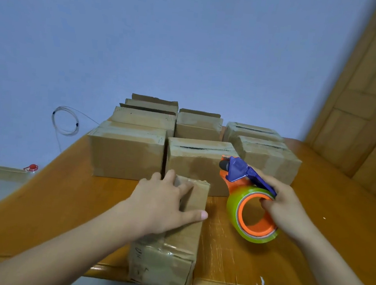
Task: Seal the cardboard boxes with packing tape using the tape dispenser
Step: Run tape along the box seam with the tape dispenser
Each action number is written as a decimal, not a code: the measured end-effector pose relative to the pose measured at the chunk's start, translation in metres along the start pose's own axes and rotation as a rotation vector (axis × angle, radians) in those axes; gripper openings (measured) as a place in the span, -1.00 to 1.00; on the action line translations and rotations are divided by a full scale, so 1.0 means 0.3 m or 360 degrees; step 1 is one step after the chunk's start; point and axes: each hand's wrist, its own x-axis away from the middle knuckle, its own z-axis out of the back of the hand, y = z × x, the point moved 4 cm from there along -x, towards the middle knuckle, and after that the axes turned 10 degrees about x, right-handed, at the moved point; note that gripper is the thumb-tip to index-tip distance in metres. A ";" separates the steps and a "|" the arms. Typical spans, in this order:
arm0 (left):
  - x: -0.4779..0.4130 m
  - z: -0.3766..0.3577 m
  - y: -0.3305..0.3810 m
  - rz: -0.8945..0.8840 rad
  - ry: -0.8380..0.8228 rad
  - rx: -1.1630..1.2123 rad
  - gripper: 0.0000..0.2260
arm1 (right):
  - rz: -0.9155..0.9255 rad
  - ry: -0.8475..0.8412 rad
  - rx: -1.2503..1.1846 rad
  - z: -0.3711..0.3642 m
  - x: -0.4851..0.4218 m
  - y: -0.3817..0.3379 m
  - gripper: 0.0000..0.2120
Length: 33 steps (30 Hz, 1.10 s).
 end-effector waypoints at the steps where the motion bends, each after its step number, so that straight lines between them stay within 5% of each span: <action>1: 0.010 -0.005 0.005 -0.0024 0.0017 -0.0017 -0.22 | -0.0001 0.0002 0.0002 0.002 0.002 -0.002 -0.23; 9: 0.035 -0.051 0.017 -0.0189 -0.0011 0.0399 -0.26 | 0.0061 -0.0028 0.0045 -0.003 0.003 -0.012 -0.23; 16: 0.018 0.076 -0.011 -0.0441 0.0955 0.0666 -0.45 | 0.0200 -0.0075 0.0112 0.020 -0.019 -0.032 -0.15; 19: -0.011 0.120 -0.007 -0.0654 0.1210 0.0543 -0.51 | 0.0274 -0.0107 0.0107 0.027 -0.018 -0.054 -0.08; 22: -0.046 0.142 0.003 -0.0773 0.1141 0.0436 -0.60 | 0.0335 -0.0102 0.0139 0.029 -0.024 -0.064 -0.02; 33: -0.105 0.132 0.015 -0.1111 0.1469 0.0160 -0.82 | 0.0380 -0.0107 0.0154 0.022 -0.035 -0.075 -0.17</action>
